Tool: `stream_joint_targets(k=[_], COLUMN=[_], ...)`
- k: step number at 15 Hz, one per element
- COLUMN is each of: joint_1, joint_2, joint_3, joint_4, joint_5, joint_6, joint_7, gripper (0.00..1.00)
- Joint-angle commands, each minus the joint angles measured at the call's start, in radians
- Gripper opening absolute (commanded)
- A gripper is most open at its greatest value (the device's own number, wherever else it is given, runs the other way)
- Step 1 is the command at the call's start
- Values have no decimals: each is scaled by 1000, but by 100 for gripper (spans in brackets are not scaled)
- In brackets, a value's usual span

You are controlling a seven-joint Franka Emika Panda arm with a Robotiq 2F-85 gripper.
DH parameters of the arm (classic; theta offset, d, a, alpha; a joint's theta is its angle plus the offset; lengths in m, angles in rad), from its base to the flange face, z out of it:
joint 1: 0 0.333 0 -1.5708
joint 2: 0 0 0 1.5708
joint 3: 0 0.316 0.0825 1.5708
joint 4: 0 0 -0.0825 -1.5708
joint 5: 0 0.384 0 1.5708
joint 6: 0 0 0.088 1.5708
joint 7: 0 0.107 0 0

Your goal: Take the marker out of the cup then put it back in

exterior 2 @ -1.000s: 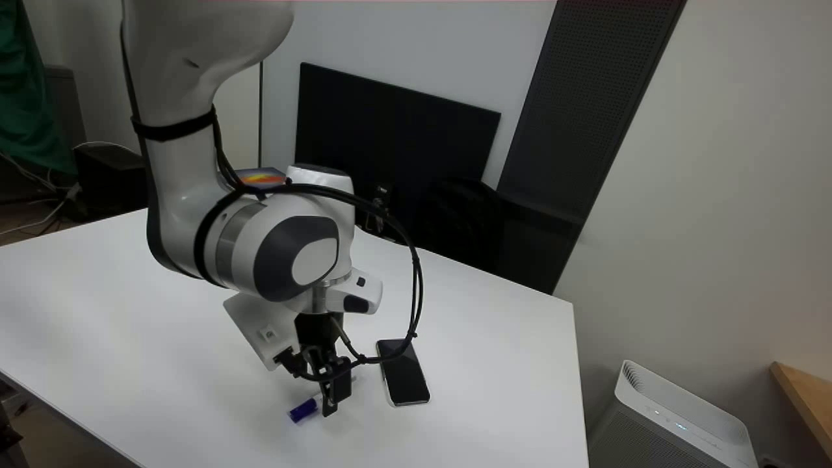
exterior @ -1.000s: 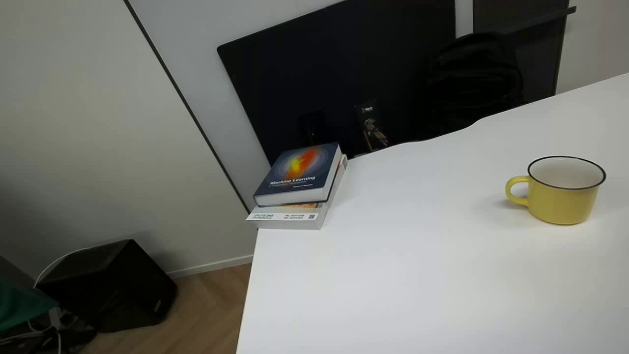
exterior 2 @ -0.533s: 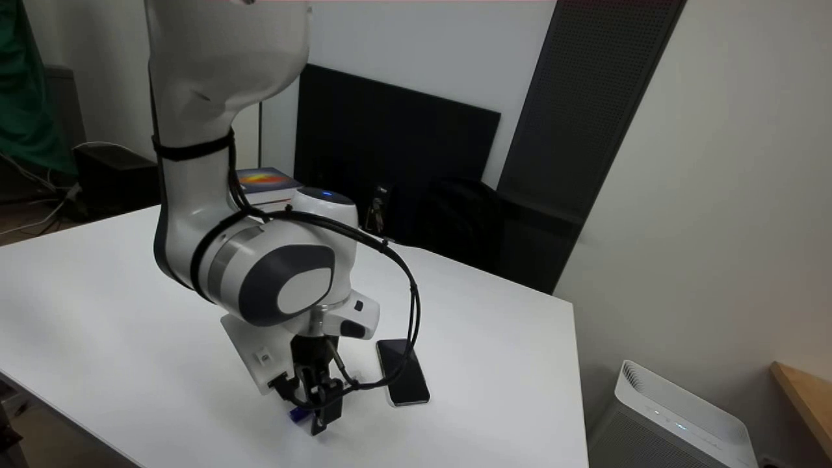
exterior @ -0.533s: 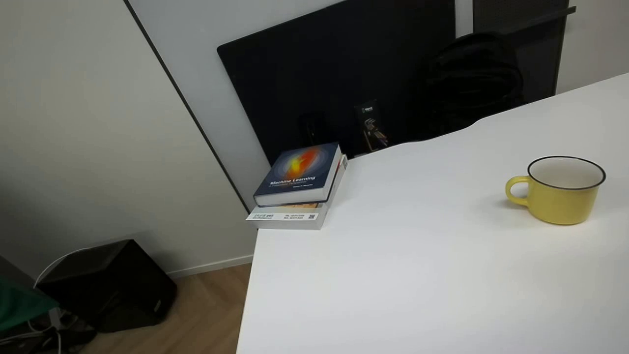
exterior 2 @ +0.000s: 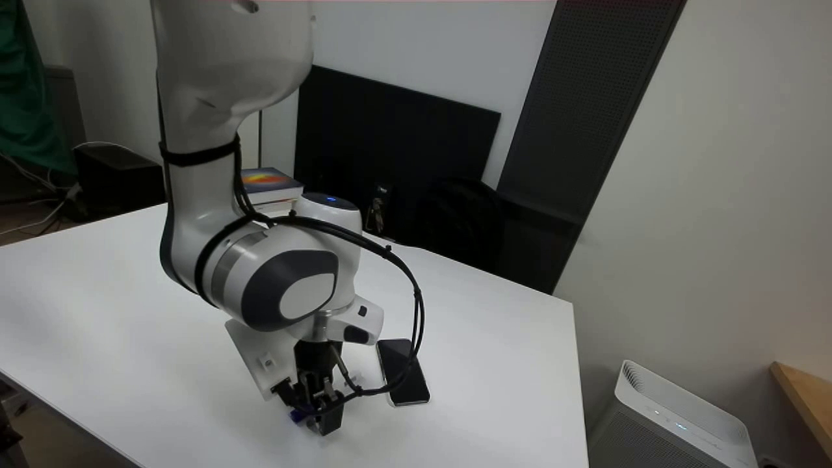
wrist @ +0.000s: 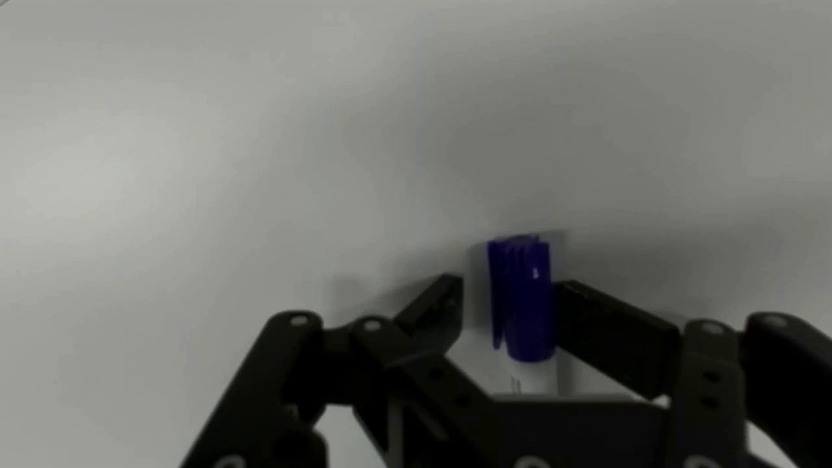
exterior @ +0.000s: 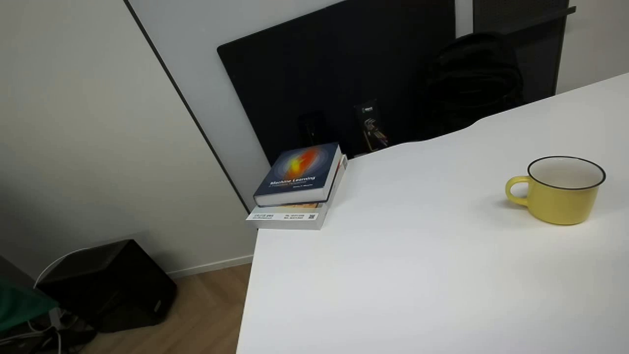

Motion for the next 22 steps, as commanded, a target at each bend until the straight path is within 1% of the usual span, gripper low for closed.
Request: stream_joint_targets(k=[1, 2, 3, 4, 7, 10, 18, 22], joint_1=[60, 63, 73, 80, 110, 149, 283, 313], joint_2=[60, 65, 65, 65, 54, 44, 34, 38], joint_3=[-56, -62, -72, -79, -102, -119, -167, -176], joint_4=[7, 14, 25, 34, 62, 77, 100, 104], joint_5=[37, 36, 33, 30, 16, 2, -24, -26], joint_6=[18, 10, -13, -30, -81, -100, -92, -95], joint_7=[-7, -8, -6, -5, 5, 16, 39, 36], gripper=[12, 5, 1, 0, 0, 0, 0, 0])
